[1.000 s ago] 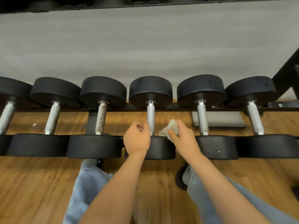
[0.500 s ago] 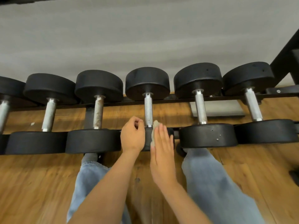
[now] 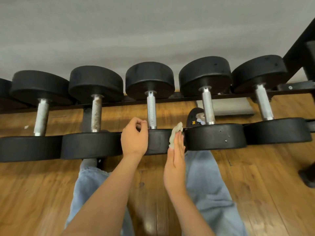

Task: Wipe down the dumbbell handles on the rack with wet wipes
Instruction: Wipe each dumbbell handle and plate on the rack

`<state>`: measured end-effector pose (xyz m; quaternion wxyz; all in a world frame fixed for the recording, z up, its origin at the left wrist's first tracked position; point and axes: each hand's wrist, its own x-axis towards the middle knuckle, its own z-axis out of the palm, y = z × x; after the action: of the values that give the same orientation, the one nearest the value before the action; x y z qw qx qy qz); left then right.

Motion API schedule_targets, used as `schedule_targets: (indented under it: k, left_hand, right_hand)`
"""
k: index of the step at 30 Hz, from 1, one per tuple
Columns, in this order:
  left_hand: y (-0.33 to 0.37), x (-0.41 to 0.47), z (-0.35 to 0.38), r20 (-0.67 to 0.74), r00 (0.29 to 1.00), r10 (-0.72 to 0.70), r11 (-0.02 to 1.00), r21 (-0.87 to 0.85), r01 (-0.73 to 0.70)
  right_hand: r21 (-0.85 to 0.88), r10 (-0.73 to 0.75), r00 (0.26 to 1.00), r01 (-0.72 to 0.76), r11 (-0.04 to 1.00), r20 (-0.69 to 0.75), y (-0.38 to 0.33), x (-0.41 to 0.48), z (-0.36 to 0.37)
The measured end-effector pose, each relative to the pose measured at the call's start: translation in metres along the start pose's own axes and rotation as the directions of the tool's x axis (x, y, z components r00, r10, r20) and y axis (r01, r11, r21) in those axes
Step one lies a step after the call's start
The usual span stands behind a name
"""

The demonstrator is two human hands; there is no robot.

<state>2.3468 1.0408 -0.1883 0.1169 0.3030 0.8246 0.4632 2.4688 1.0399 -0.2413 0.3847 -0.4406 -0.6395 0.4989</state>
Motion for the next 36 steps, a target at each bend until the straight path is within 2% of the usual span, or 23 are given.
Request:
schedule_targets:
  k: [2,5,7,11,14,20,24,30,33,36]
  left_hand:
    - [-0.001,0.0,0.0,0.004,1.0,-0.01,1.0,-0.008,0.01]
    - [-0.002,0.001,0.0,-0.004,1.0,-0.013,1.0,-0.007,0.013]
    - [-0.002,0.001,0.0,-0.009,1.0,-0.013,1.0,-0.001,0.013]
    - [-0.001,0.001,0.0,-0.006,1.0,0.002,1.0,0.002,-0.002]
    - [-0.001,0.001,0.0,0.001,1.0,0.012,1.0,-0.005,-0.012]
    - [-0.002,0.001,0.001,-0.007,1.0,0.004,1.0,0.005,-0.004]
    - [-0.002,0.001,0.002,-0.006,1.0,0.0,1.0,0.016,0.0]
    - [-0.003,0.001,0.001,-0.001,1.0,0.005,1.0,-0.002,-0.005]
    - [-0.002,0.001,0.001,-0.001,1.0,0.003,1.0,0.0,-0.003]
    - [-0.003,0.001,0.001,0.001,1.0,0.001,1.0,-0.014,-0.001]
  right_hand:
    - [-0.033,-0.018,0.997,0.015,0.999,-0.077,0.004,-0.008,-0.005]
    - [-0.257,-0.219,0.953,0.162,0.953,-0.211,0.001,-0.005,-0.016]
    - [-0.316,-0.308,0.917,0.223,0.922,-0.254,-0.008,0.0,-0.023]
    - [-0.061,-0.252,0.945,0.244,0.968,-0.211,-0.039,0.012,-0.028]
    - [-0.003,-0.253,0.949,0.257,0.966,-0.187,-0.046,0.02,-0.025]
    - [-0.114,-0.327,0.924,0.31,0.944,-0.2,-0.019,0.023,-0.021]
    - [-0.281,-0.353,0.931,0.314,0.907,-0.096,0.001,0.009,-0.015]
    - [-0.245,-0.329,0.941,0.302,0.921,-0.077,0.005,-0.007,-0.006]
    - [-0.275,-0.356,0.925,0.31,0.91,-0.135,-0.005,0.006,-0.009]
    - [-0.296,-0.305,0.921,0.229,0.927,-0.243,-0.014,0.024,-0.018]
